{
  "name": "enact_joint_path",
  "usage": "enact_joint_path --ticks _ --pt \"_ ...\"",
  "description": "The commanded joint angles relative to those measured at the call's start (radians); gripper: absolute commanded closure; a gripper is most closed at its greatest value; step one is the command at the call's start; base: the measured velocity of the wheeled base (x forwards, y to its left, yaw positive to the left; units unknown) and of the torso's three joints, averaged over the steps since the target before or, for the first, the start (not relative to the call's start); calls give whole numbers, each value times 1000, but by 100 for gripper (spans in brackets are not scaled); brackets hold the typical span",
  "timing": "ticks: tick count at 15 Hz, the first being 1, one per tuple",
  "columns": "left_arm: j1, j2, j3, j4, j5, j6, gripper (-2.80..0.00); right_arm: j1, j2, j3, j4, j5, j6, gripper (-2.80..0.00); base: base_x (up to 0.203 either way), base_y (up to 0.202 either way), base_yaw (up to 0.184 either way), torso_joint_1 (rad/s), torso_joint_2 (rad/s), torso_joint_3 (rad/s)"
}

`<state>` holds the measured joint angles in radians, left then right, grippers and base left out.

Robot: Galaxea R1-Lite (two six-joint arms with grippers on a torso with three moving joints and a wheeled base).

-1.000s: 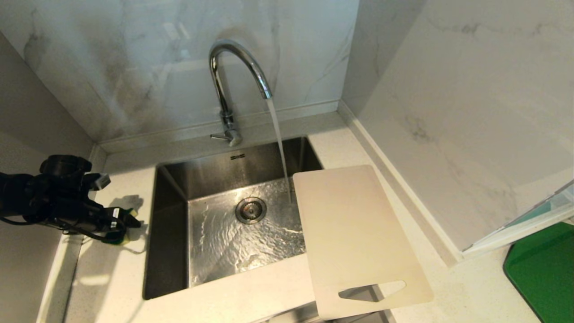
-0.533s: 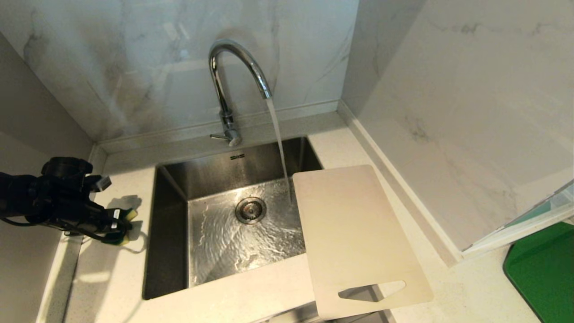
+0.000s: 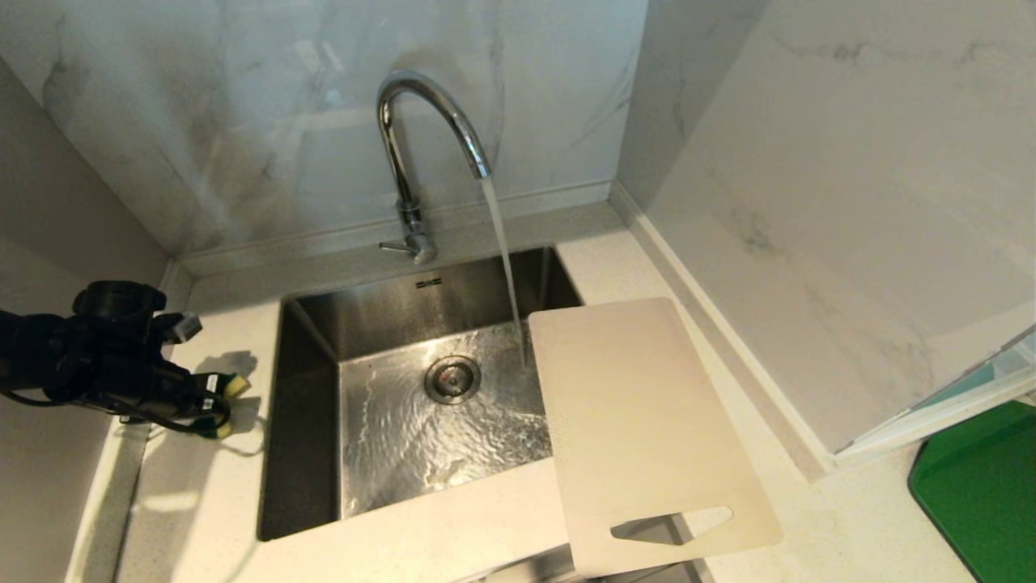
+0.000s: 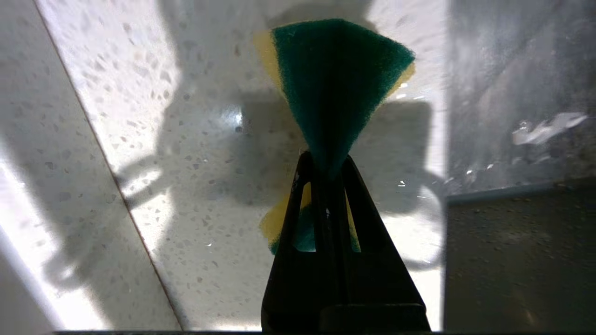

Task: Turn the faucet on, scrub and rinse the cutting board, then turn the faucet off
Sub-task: Pick up the cleaning cloth, then pick up the cutting board

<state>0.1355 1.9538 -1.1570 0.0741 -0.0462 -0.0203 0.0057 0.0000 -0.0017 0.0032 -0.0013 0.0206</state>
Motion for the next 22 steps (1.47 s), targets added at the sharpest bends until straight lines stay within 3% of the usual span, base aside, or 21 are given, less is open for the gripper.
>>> enact_joint_path --ticks 1,5,11,14,17,22 --pt "-4 -96 -1 5 0 0 0 0 0 0 0 0 0 0 0 0 0 0 0 0" --pt "-7 -324 -52 61 -1 18 0 0 0 0 0 0 0 0 0 0 0 0 0 0" --pt "-1 -670 -431 424 1 37 0 0 0 0 0 0 1 0 0 0 0 0 0 0" --pt "-2 -861 -478 516 -2 44 0 0 0 0 0 0 1 0 0 0 0 0 0 0" --pt "-6 -1074 -406 554 -7 46 0 0 0 0 0 0 1 0 0 0 0 0 0 0" --pt "-59 -1479 -1 575 -2 45 0 0 0 0 0 0 1 0 0 0 0 0 0 0"
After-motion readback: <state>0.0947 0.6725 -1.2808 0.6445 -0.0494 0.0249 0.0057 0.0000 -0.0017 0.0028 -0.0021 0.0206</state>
